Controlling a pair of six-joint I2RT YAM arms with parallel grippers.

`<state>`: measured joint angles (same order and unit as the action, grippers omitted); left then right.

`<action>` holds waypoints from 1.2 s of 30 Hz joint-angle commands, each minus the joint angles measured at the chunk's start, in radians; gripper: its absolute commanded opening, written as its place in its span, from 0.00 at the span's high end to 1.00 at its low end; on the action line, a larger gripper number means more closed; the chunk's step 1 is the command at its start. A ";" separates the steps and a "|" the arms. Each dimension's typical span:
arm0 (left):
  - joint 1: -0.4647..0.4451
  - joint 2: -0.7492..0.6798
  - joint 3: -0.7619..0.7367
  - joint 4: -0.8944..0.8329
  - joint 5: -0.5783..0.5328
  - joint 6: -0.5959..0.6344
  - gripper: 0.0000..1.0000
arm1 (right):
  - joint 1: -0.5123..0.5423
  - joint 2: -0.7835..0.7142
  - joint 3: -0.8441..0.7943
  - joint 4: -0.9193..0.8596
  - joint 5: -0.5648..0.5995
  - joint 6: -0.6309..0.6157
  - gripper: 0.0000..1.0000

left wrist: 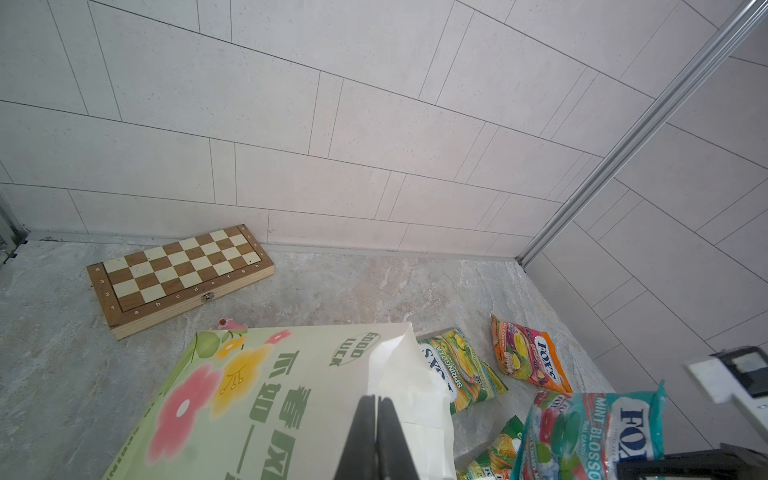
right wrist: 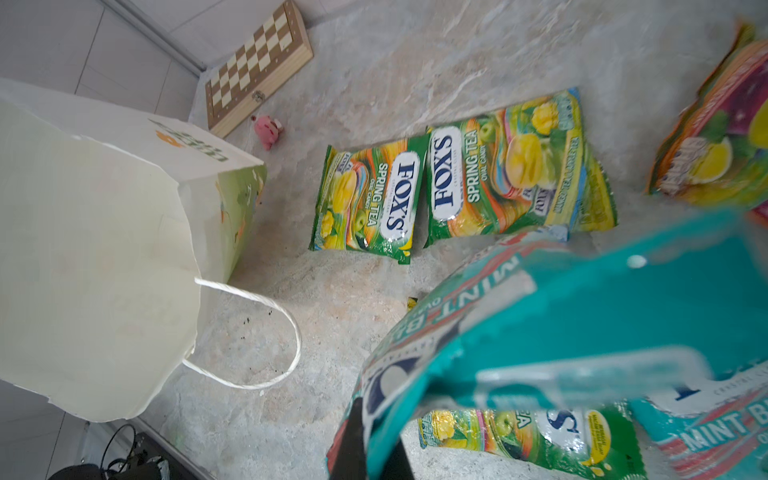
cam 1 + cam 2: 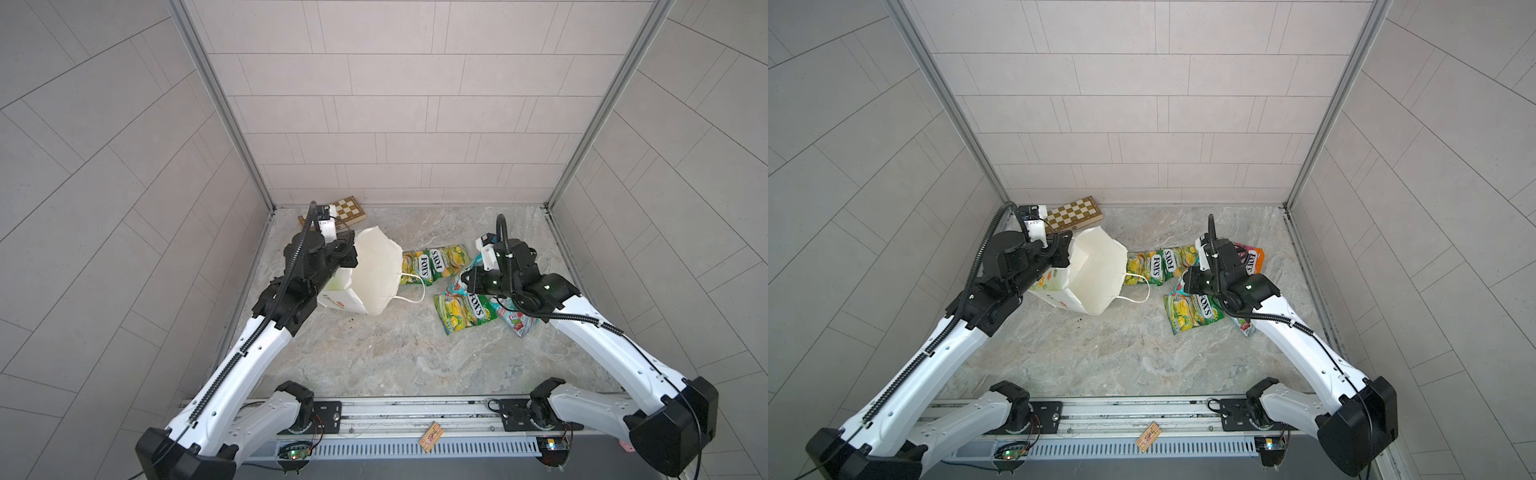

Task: Take the snacks out of the paper bag
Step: 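Pull the teal Mint Blossom packet out of the bag with the right gripper, then lower the mint packet onto the floor beside the others and open the right gripper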

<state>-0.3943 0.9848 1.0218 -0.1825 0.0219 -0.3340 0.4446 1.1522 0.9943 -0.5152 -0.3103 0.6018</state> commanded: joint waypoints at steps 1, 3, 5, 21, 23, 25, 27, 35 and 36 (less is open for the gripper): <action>0.012 -0.014 -0.010 0.029 0.002 -0.008 1.00 | 0.025 0.053 0.016 0.077 -0.108 -0.031 1.00; 0.015 -0.013 -0.011 0.031 0.003 -0.010 1.00 | 0.050 0.099 0.027 0.080 -0.133 -0.046 1.00; 0.018 -0.013 -0.014 0.035 0.014 -0.010 1.00 | 0.073 0.145 0.032 0.103 -0.167 -0.031 1.00; 0.041 -0.003 -0.015 0.041 0.038 -0.027 1.00 | 0.215 0.454 0.055 0.321 -0.407 0.040 1.00; 0.041 -0.002 -0.015 0.041 0.039 -0.028 1.00 | 0.214 0.466 0.050 0.294 -0.383 0.019 1.00; 0.042 0.000 -0.014 0.040 0.042 -0.030 1.00 | 0.214 0.469 0.046 0.251 -0.350 -0.011 1.00; 0.044 0.000 -0.014 0.040 0.044 -0.031 1.00 | 0.213 0.469 0.046 0.193 -0.305 -0.042 1.00; 0.048 -0.001 -0.013 0.041 0.048 -0.036 1.00 | 0.191 0.472 0.058 -0.002 -0.172 -0.159 0.74; 0.048 0.000 -0.012 0.042 0.049 -0.037 1.00 | 0.189 0.472 0.063 -0.022 -0.155 -0.168 0.70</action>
<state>-0.3534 0.9874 1.0126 -0.1696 0.0635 -0.3664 0.6403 1.6238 1.0313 -0.4332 -0.5369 0.4961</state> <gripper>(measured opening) 0.061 0.279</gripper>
